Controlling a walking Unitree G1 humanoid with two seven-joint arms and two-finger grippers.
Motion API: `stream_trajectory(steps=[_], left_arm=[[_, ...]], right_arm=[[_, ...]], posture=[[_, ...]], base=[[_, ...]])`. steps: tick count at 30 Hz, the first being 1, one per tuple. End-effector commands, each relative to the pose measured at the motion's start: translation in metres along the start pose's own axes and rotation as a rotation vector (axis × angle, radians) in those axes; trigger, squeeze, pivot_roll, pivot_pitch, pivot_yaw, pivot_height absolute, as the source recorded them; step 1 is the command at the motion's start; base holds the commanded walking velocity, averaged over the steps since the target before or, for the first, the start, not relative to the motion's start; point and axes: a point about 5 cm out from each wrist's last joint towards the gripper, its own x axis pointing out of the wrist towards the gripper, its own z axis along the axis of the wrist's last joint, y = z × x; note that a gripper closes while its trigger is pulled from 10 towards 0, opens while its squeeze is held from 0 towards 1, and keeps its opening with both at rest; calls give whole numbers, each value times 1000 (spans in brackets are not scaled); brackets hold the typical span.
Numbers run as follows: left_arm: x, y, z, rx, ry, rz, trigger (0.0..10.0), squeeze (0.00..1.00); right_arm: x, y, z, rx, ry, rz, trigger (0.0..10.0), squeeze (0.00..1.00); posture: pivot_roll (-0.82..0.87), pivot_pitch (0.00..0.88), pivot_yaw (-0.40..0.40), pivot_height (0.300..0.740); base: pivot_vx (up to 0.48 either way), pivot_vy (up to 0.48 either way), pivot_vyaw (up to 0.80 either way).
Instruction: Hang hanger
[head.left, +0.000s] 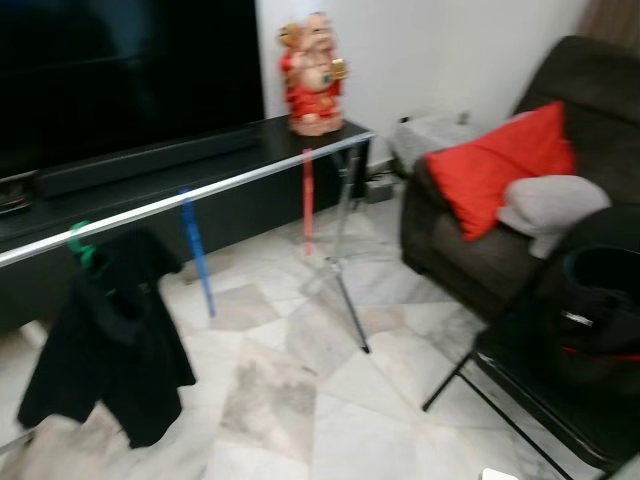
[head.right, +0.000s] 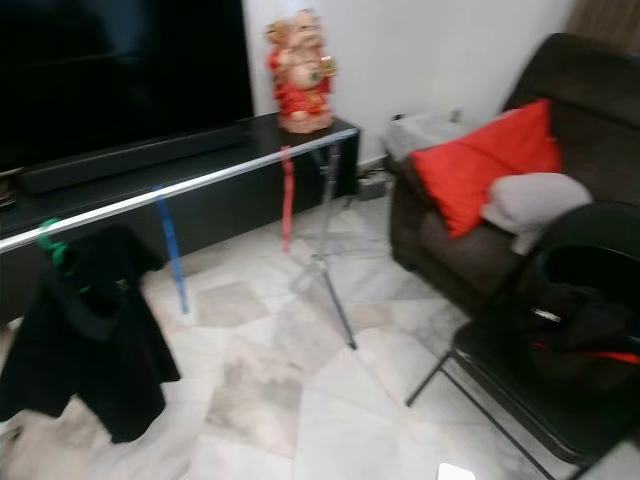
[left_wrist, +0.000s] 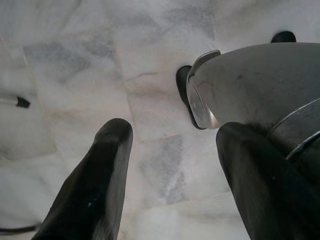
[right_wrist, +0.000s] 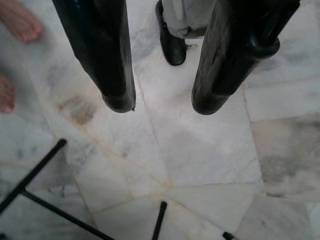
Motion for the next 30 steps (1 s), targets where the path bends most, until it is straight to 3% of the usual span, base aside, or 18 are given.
stream_trajectory(steps=[1,11,14,26,30], left_arm=[[0,0,2,-7,-8,-2,10000,0],[0,0,2,27,-3,1,10000,0],[0,1,2,19,-2,3,10000,0],[0,1,1,-9,-2,8,10000,0],[0,1,1,-20,-7,8,10000,0]], right_arm=[[1,5,2,0,-4,10,10000,0],[1,5,2,0,-4,10,10000,0],[1,5,2,0,-5,11,10000,0],[0,6,2,2,-9,14,10000,0],[0,6,3,6,-19,12,10000,0]], posture=[[70,0,13,740],[74,7,10,740],[75,10,9,740],[75,15,10,740],[75,16,10,740]], base=[[0,0,-775],[0,0,-775],[0,-366,-775],[0,0,-775],[0,0,-144]])
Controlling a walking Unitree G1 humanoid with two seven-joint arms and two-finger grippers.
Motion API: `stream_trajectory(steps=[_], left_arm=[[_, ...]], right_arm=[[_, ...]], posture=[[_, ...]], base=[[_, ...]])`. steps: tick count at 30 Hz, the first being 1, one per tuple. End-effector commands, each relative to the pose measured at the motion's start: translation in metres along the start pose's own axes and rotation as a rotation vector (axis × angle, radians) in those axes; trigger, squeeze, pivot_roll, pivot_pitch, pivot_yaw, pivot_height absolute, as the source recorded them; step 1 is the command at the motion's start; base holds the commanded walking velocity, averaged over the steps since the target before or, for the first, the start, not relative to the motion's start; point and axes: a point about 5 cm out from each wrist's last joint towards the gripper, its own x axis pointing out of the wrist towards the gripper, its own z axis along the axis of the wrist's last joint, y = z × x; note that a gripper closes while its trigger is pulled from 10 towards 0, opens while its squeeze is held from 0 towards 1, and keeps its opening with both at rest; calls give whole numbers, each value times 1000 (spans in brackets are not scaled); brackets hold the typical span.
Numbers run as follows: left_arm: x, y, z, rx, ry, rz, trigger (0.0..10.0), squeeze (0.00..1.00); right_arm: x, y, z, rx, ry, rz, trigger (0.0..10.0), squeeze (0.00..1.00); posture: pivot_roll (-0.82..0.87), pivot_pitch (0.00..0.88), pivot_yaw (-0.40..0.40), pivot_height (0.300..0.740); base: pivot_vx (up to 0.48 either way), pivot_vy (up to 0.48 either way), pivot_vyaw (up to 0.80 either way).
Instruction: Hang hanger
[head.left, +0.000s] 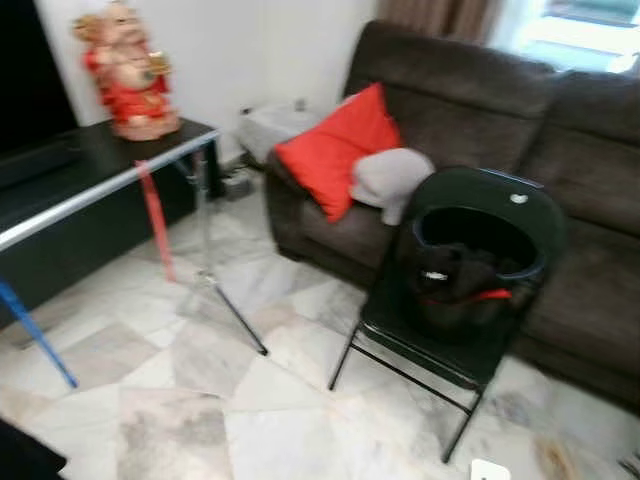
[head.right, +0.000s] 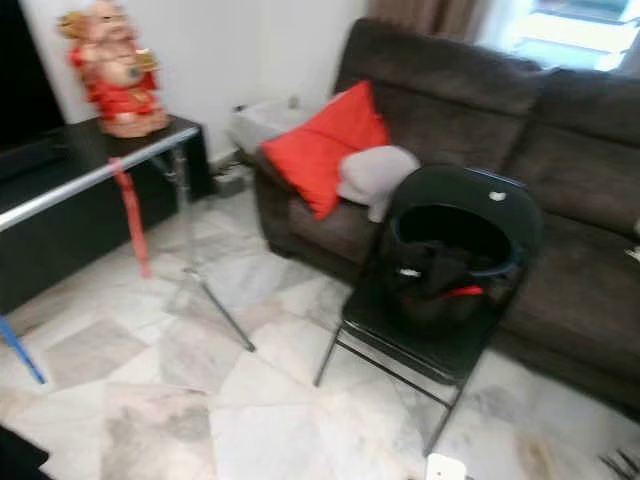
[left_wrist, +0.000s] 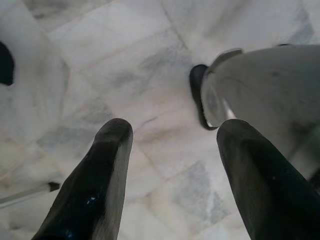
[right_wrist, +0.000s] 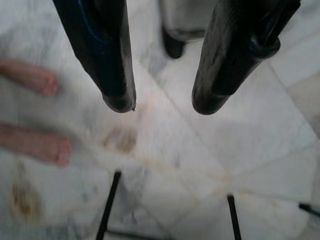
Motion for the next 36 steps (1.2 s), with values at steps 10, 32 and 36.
stream_trajectory(steps=[10,32,36], left_arm=[[0,-5,-5,-16,16,-27,10000,0],[0,-5,-5,-4,21,-34,10000,0],[0,-6,-6,-3,21,-35,10000,0]], right_arm=[[1,-3,7,1,-33,-5,10000,0],[1,-5,6,0,-24,-12,10000,0],[2,-4,11,12,-57,-10,10000,0]], posture=[[75,19,8,740],[73,17,10,740],[73,17,10,740]], base=[[135,0,0],[354,0,-211],[341,0,-394]])
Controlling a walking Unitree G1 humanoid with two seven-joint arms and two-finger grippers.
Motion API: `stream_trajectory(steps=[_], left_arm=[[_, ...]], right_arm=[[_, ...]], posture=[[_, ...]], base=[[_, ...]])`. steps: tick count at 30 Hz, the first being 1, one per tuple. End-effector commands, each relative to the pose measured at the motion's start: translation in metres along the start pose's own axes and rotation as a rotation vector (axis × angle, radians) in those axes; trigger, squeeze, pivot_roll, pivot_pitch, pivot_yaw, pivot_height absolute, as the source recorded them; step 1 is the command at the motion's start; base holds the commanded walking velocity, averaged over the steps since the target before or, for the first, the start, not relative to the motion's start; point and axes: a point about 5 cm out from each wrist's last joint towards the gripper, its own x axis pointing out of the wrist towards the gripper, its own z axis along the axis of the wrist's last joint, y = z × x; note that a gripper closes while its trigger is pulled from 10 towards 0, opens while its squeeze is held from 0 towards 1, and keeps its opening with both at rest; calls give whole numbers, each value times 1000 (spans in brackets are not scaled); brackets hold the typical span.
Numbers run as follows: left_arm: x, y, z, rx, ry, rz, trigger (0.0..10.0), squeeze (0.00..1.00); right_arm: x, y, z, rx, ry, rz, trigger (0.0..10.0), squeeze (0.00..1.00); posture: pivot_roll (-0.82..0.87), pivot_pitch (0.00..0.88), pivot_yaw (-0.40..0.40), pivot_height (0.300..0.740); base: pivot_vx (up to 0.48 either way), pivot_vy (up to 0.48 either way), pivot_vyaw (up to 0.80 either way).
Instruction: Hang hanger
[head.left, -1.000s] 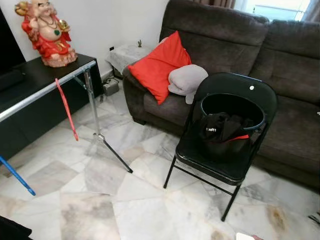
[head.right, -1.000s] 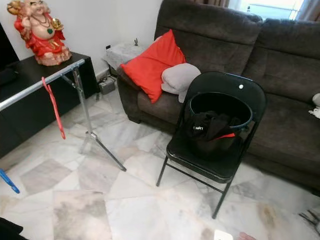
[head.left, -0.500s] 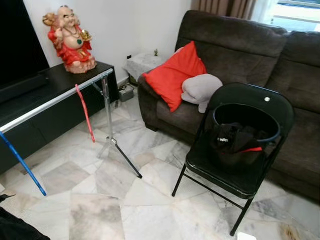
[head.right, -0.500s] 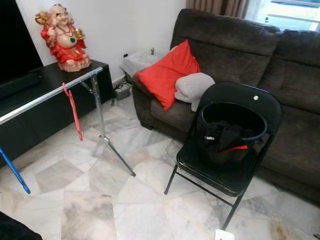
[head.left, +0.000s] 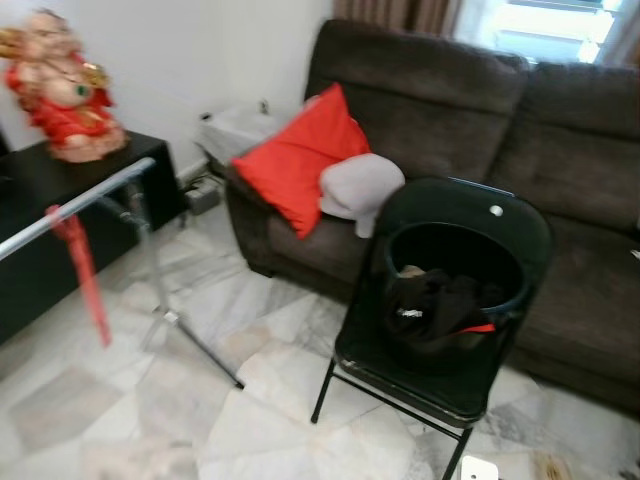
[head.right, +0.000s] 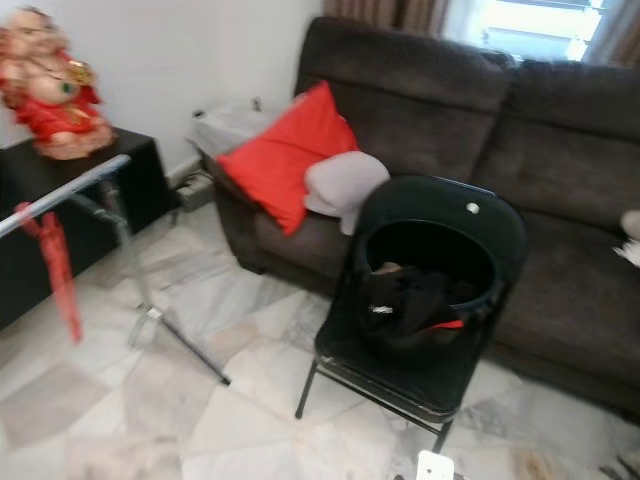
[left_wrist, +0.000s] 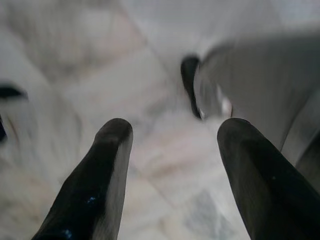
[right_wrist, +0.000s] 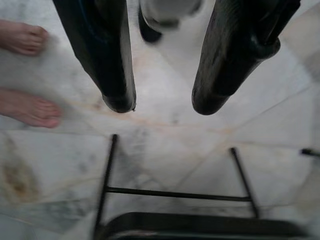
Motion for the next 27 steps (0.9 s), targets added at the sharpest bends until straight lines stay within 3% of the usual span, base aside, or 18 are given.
stream_trajectory(steps=[1,8,20,25,26,27], left_arm=[[1,-7,1,7,-1,-19,10000,0],[1,-6,2,13,-1,-14,10000,0],[2,-7,2,21,-2,-19,10000,0],[2,-7,2,24,0,-16,10000,0],[2,-7,2,24,1,-16,10000,0],[2,-7,2,26,2,-17,10000,0]], right_arm=[[1,-7,7,3,-35,-21,10000,0],[5,1,30,10,-140,11,10000,0],[3,14,62,2,-344,59,10000,0],[-7,15,74,89,-494,103,10000,0],[-10,15,77,109,-532,127,10000,137],[-12,16,79,113,-554,140,10000,945]], posture=[[73,17,10,740],[69,14,10,740],[64,9,7,740],[57,13,6,740],[55,15,6,740],[55,15,6,740]], base=[[337,0,0],[304,0,0],[0,0,0],[0,0,0],[0,0,0],[0,0,0]])
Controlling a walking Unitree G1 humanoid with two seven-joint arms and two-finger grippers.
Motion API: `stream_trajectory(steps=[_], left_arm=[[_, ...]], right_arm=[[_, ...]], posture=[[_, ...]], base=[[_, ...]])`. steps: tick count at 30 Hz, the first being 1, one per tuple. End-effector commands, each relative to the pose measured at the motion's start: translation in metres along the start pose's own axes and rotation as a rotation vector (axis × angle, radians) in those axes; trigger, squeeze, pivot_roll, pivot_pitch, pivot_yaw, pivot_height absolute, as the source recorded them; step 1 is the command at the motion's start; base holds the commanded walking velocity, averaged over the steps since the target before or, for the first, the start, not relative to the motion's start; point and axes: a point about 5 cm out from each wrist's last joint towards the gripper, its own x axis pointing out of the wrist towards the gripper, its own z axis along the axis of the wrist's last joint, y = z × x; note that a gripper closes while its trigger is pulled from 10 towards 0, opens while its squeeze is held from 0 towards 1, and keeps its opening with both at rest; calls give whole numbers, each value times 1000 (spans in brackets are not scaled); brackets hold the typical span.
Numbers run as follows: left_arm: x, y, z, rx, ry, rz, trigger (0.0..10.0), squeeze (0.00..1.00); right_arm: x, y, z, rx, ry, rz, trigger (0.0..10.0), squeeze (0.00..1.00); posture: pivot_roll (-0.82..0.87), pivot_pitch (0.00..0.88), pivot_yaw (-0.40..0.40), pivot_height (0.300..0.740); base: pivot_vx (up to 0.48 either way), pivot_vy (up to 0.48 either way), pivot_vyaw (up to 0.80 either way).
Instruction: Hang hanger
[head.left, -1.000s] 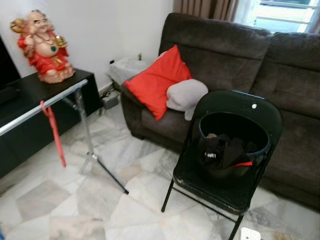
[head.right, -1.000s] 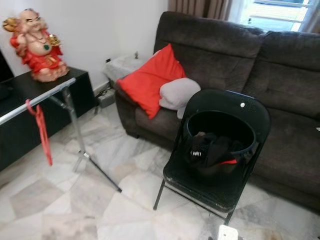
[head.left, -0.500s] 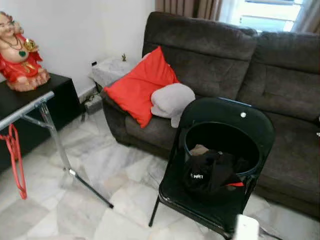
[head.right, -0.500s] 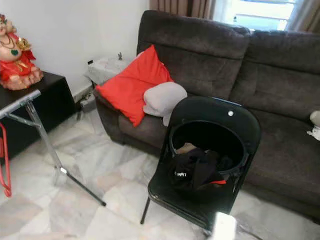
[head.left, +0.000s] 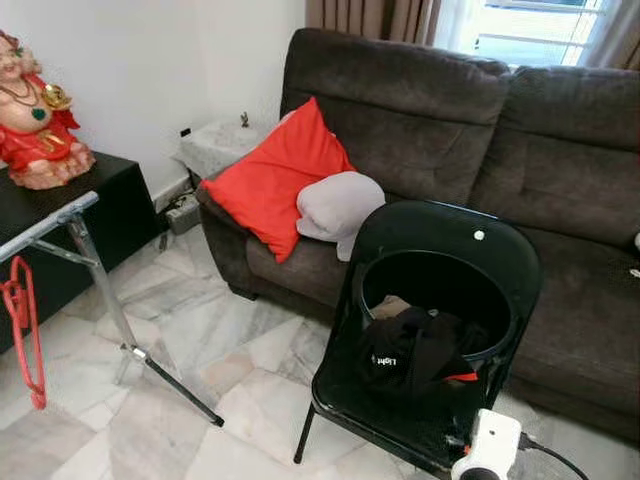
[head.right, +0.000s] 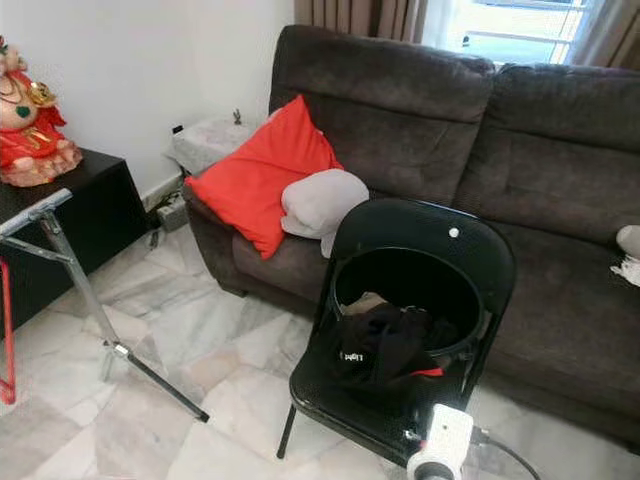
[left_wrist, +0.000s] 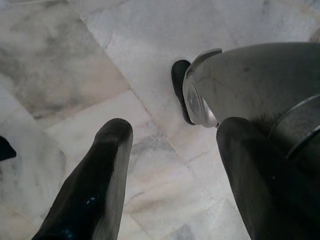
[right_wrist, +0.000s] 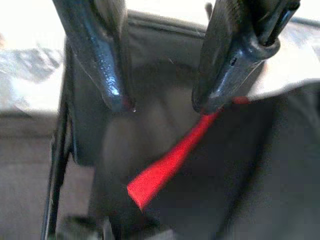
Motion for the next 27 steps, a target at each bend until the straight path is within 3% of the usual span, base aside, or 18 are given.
stream_trajectory(steps=[1,5,10,11,12,13,18,27], left_arm=[[-1,1,-4,24,23,-1,10000,0],[-1,2,-5,32,25,-2,10000,0],[-1,2,-5,34,26,-2,10000,0],[-1,3,-5,35,25,-2,10000,0],[-1,3,-4,35,25,-2,10000,0],[-1,3,-4,36,25,-2,10000,0],[-1,3,-5,36,28,2,10000,0],[-1,4,-5,37,33,1,10000,0]], right_arm=[[0,2,11,33,-77,33,10000,1000],[-4,5,26,56,-170,81,10000,1000],[0,8,37,93,-193,103,10000,1000],[5,12,43,123,-197,130,10000,894],[9,15,47,138,-201,148,10000,224],[12,20,52,155,-207,176,10000,0],[18,43,69,197,-217,343,10000,0],[3,40,51,225,-161,314,10000,0]], posture=[[52,16,8,740],[44,24,12,740],[45,29,14,740],[48,32,17,740],[48,32,17,740],[48,33,17,740],[55,35,15,740],[52,40,18,740]], base=[[0,0,0],[0,0,0],[0,0,0],[0,0,0],[0,0,0],[0,0,0],[0,0,0],[0,0,0]])
